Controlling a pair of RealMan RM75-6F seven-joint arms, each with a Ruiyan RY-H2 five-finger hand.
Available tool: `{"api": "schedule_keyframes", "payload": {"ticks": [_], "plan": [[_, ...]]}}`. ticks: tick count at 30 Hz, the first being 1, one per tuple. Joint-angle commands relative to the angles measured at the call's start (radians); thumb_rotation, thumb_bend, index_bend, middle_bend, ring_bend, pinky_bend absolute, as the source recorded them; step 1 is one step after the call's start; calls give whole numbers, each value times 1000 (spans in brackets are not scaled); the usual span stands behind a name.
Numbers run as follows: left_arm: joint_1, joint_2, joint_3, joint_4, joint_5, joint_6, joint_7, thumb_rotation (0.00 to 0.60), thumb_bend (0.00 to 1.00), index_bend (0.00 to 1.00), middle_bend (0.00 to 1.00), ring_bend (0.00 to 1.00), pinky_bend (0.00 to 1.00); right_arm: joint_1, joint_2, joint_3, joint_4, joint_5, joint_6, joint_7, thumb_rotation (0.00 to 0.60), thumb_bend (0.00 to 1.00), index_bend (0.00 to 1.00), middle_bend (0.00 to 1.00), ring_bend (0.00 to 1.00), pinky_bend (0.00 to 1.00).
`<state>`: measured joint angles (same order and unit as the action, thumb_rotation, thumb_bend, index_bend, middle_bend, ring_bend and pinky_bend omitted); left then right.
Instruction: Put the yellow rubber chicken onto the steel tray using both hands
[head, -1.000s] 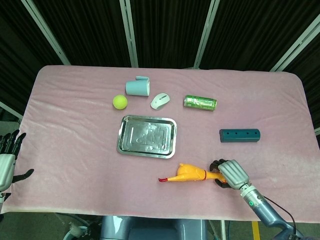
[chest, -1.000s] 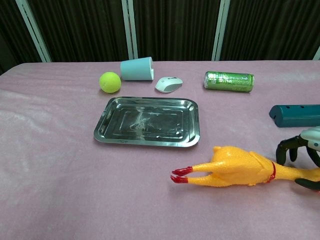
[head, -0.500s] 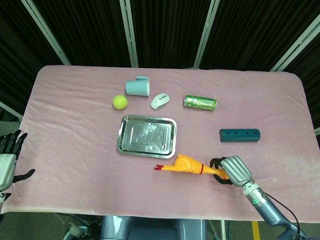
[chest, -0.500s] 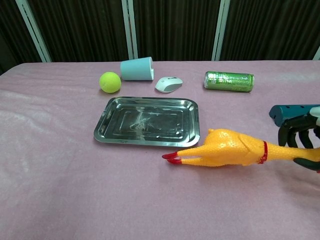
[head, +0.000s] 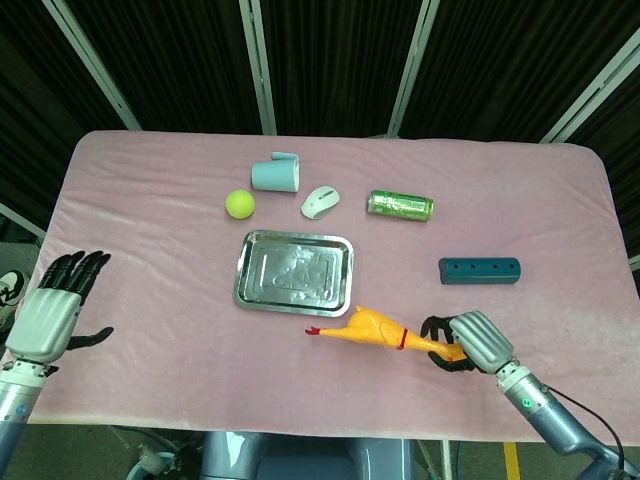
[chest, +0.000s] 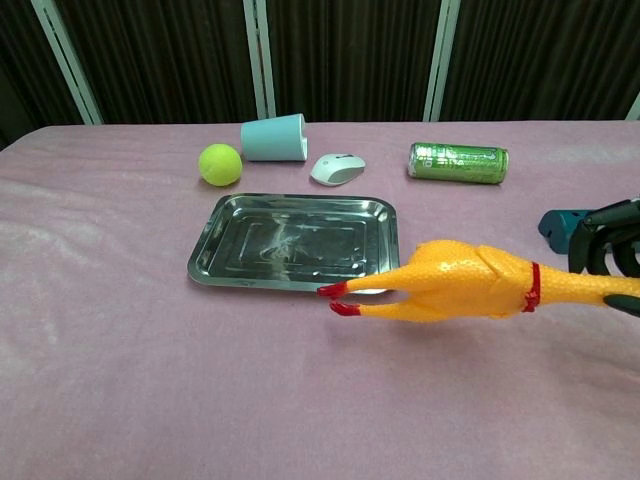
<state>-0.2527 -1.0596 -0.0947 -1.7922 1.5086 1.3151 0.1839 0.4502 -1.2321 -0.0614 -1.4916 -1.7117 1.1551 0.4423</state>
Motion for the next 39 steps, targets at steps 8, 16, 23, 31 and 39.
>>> {"api": "schedule_keyframes", "payload": {"ticks": [8, 16, 23, 31, 39], "plan": [[-171, -76, -57, -131, -16, -187, 114, 600, 1, 72, 91, 52, 87, 61, 20, 15, -50, -20, -10, 150, 600, 836, 792, 640, 645, 857], [-301, -223, -104, -163, -150, -321, 215, 600, 0, 60, 102, 67, 87, 98, 6, 43, -72, -9, -19, 213, 600, 843, 801, 641, 648, 863], [-392, -368, -130, -148, -256, -358, 319, 600, 0, 47, 101, 67, 87, 124, 8, 56, -100, -5, -33, 220, 600, 850, 804, 641, 648, 863], [-463, -482, -143, -127, -355, -352, 412, 600, 0, 42, 102, 67, 87, 134, 15, 58, -120, 15, -43, 232, 600, 851, 808, 643, 649, 864], [-503, -531, -142, -104, -434, -345, 447, 600, 0, 42, 105, 67, 87, 140, 14, 66, -126, 34, -38, 286, 600, 863, 814, 646, 652, 871]]}}
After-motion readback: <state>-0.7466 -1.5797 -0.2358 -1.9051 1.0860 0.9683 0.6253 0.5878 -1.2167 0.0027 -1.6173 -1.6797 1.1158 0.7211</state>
